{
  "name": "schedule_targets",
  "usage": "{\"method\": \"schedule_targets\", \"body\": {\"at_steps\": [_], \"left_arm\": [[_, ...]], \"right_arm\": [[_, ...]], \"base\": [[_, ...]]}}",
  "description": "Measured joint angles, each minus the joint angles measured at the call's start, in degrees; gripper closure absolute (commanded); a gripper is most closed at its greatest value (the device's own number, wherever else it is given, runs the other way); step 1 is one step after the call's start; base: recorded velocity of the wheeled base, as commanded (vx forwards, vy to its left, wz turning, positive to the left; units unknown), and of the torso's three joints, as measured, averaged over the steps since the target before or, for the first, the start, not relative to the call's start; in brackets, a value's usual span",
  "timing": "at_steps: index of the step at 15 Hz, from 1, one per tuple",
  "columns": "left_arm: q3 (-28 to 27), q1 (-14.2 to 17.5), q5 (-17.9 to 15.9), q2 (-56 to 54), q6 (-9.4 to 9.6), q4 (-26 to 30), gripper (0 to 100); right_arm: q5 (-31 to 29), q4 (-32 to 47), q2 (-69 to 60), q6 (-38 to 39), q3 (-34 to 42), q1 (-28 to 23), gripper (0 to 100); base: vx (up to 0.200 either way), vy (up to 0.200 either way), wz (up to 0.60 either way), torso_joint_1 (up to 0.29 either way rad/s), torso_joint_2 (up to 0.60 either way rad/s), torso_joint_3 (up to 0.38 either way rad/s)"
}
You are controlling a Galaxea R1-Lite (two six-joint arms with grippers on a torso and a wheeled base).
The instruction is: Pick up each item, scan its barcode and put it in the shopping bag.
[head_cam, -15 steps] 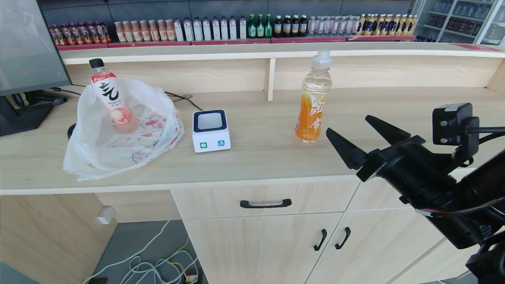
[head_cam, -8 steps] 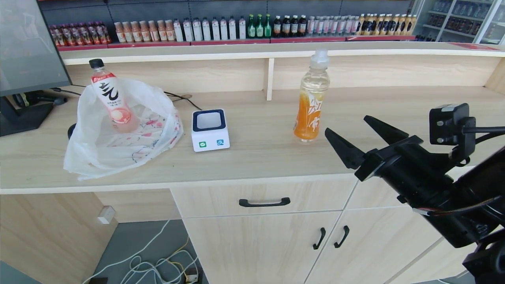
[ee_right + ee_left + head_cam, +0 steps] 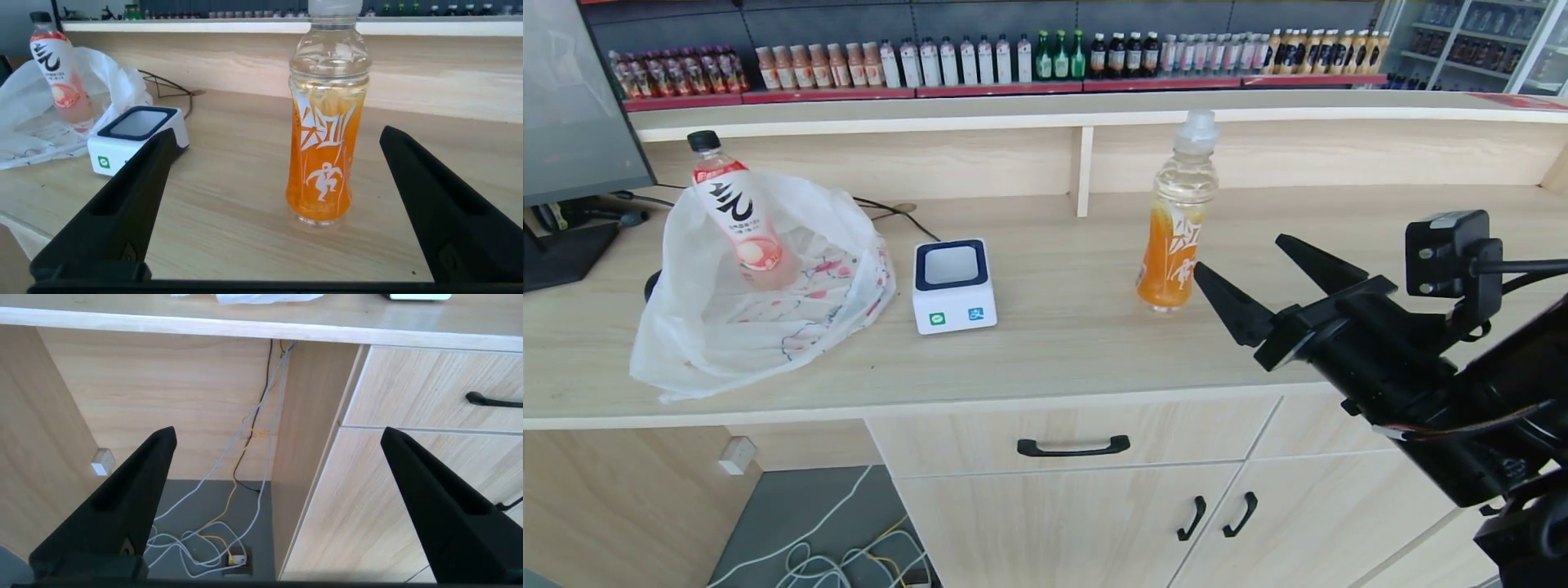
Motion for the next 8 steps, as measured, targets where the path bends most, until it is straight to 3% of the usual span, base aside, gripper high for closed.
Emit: {"method": "schedule_targets", "body": {"at_steps": [4, 8], "left_arm": [[0.0, 0.0, 0.0, 0.0, 0.0, 0.0, 0], [0.0, 0.0, 0.0, 0.0, -0.02, 0.0, 0]], "right_arm": [[-2.5, 1.9, 1.7, -0.4, -4.9, -0.8, 0], [-2.9, 21.5, 2.5, -1.4, -18.9, -4.2, 0]], "base": [[0.0, 0.0, 0.0, 0.0, 0.0, 0.0], [0.0, 0.0, 0.0, 0.0, 0.0, 0.0]]}}
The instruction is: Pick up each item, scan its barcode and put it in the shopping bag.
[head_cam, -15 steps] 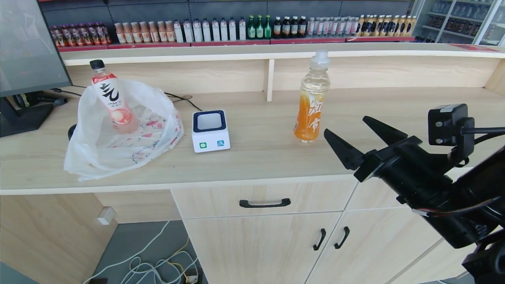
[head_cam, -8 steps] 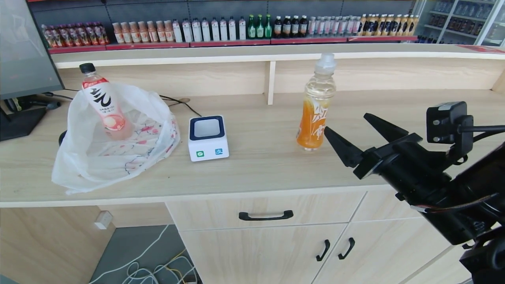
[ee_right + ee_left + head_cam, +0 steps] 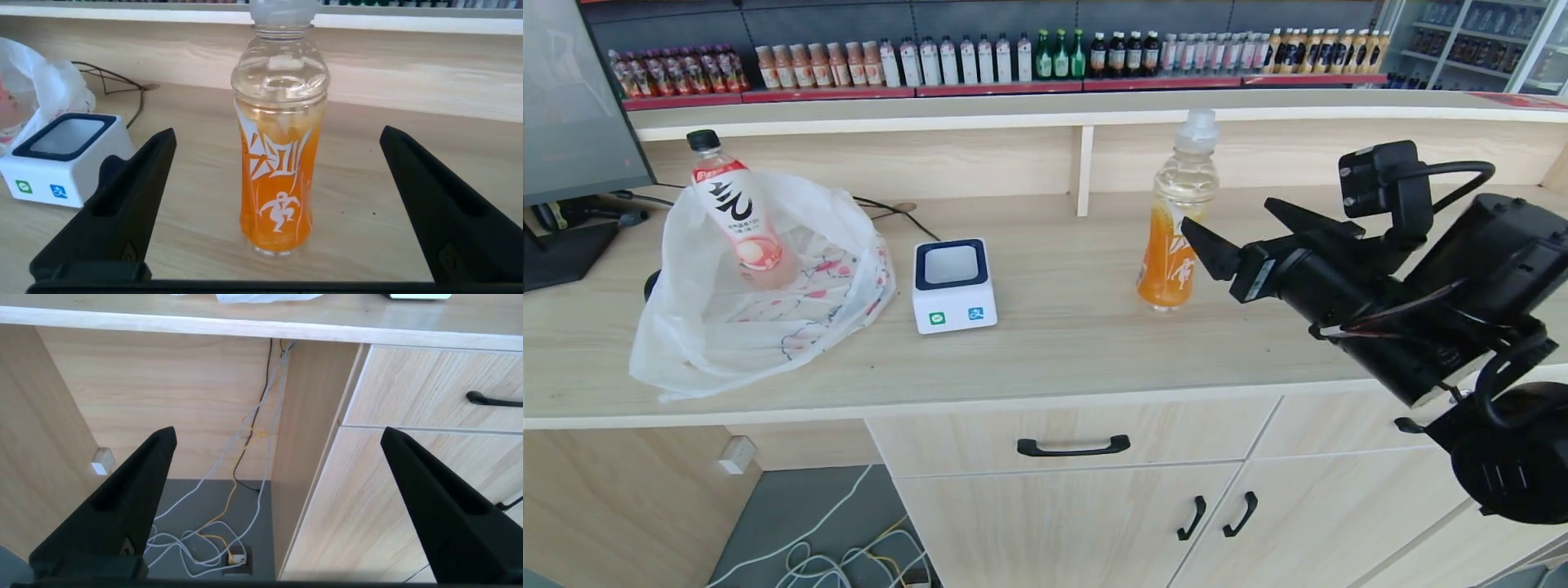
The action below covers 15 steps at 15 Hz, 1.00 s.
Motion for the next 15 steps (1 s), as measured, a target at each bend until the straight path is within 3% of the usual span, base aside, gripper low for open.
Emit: {"method": "schedule_targets", "body": {"at_steps": [6, 15], "left_arm": [[0.0, 0.0, 0.0, 0.0, 0.02, 0.0, 0], [0.0, 0.0, 0.0, 0.0, 0.02, 0.0, 0]], "right_arm": [[0.1, 8.7, 0.8, -1.8, -5.9, -1.2, 0], [0.1, 10.4, 7.1, -1.3, -12.5, -0.4, 0]], "base": [[0.0, 0.0, 0.0, 0.0, 0.0, 0.0], [0.0, 0.0, 0.0, 0.0, 0.0, 0.0]]}}
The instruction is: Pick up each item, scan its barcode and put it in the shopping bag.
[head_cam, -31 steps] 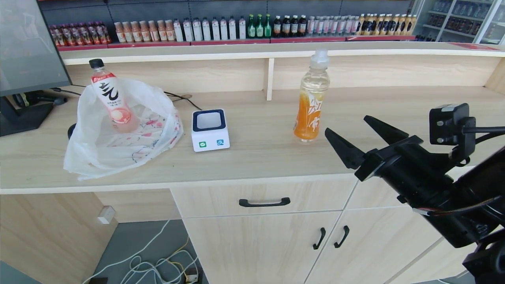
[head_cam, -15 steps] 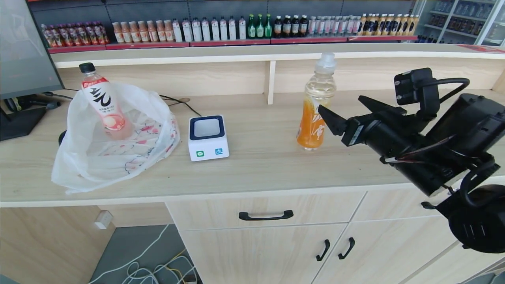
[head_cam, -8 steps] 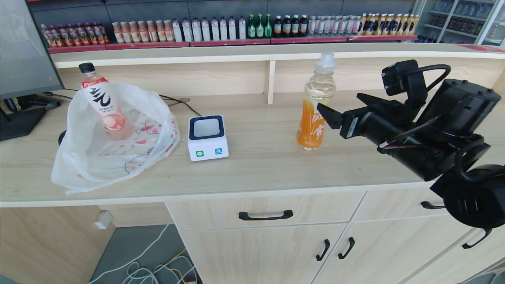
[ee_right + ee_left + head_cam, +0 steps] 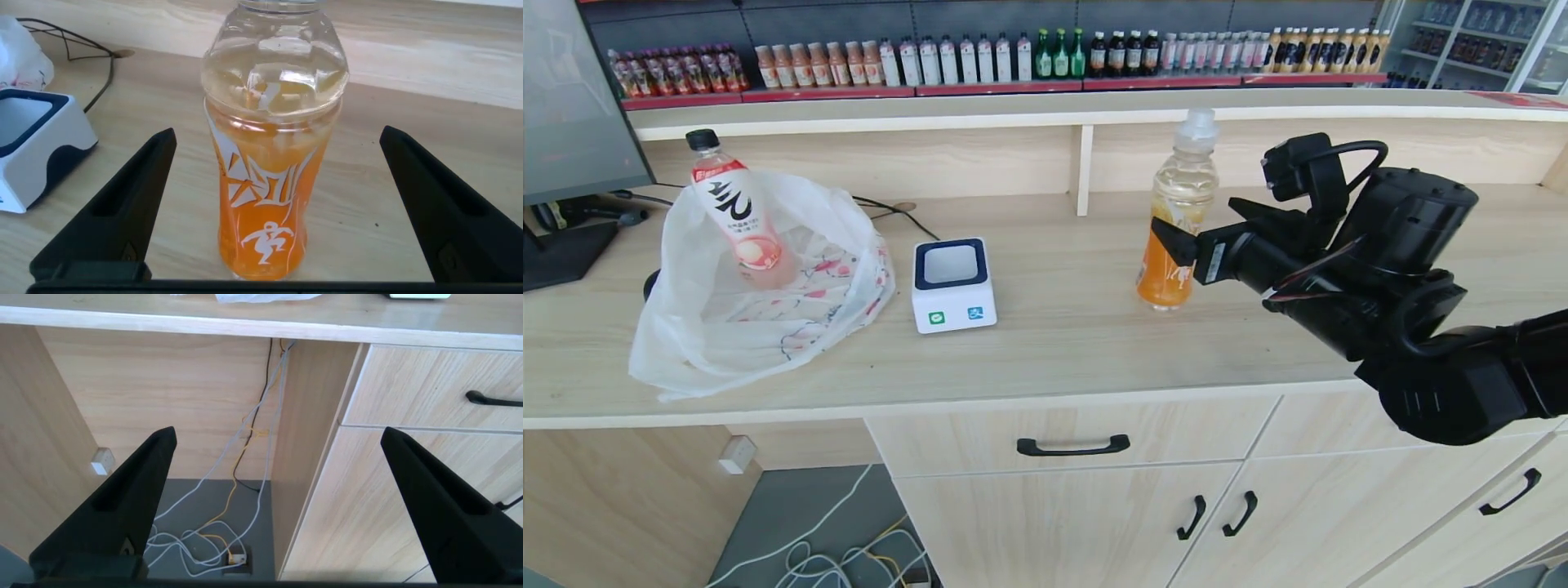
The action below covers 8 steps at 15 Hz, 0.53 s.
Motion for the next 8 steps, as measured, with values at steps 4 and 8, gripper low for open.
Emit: {"method": "schedule_targets", "body": {"at_steps": [4, 8], "left_arm": [[0.0, 0.0, 0.0, 0.0, 0.0, 0.0, 0], [0.0, 0.0, 0.0, 0.0, 0.0, 0.0, 0]], "right_arm": [[-0.2, -0.1, 2.1, 0.0, -0.9, -0.1, 0], [-1.0, -0.1, 5.3, 0.0, -5.1, 0.8, 0]], "base": [[0.0, 0.0, 0.0, 0.0, 0.0, 0.0], [0.0, 0.0, 0.0, 0.0, 0.0, 0.0]]}}
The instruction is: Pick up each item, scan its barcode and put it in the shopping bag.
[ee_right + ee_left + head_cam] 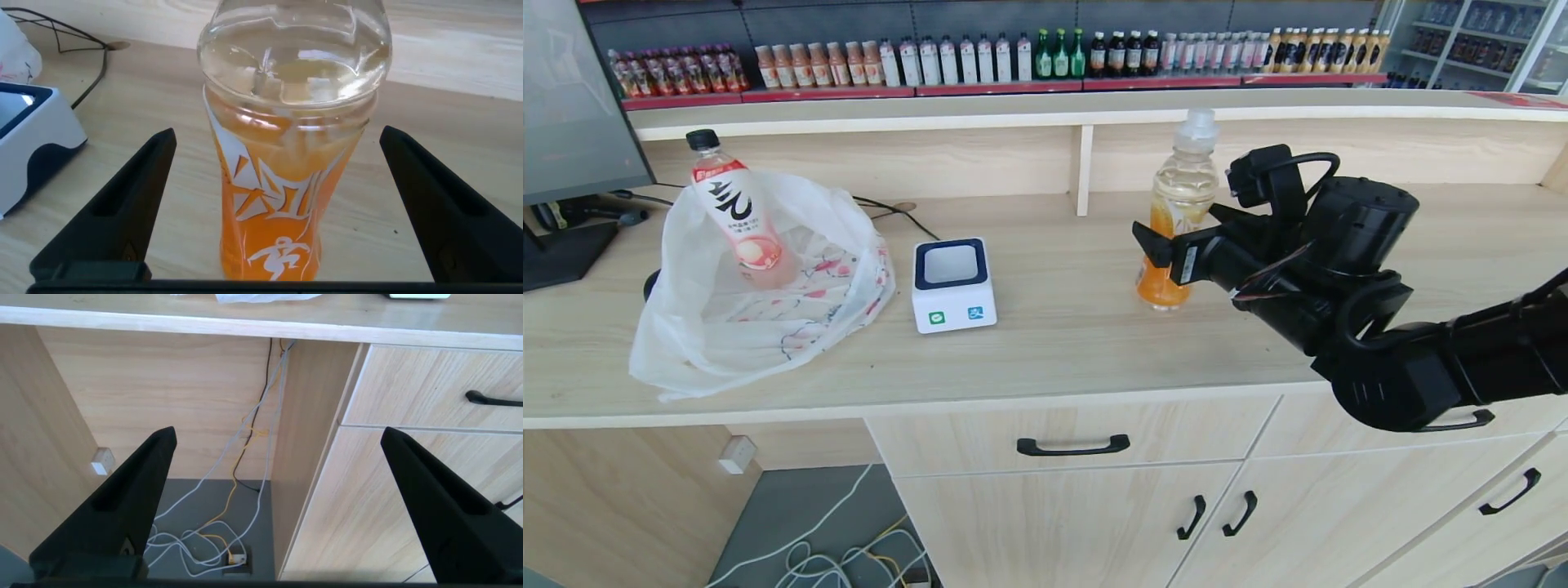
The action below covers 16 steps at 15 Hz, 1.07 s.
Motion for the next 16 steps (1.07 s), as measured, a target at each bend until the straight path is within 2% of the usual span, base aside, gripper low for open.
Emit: {"method": "schedule_targets", "body": {"at_steps": [11, 16], "left_arm": [[0.0, 0.0, 0.0, 0.0, 0.0, 0.0, 0], [0.0, 0.0, 0.0, 0.0, 0.0, 0.0, 0]], "right_arm": [[-8.2, 0.0, 5.2, 3.2, -5.9, 0.9, 0], [-8.8, 0.0, 6.4, 3.3, -8.7, 0.9, 0]], "base": [[0.0, 0.0, 0.0, 0.0, 0.0, 0.0], [0.0, 0.0, 0.0, 0.0, 0.0, 0.0]]}}
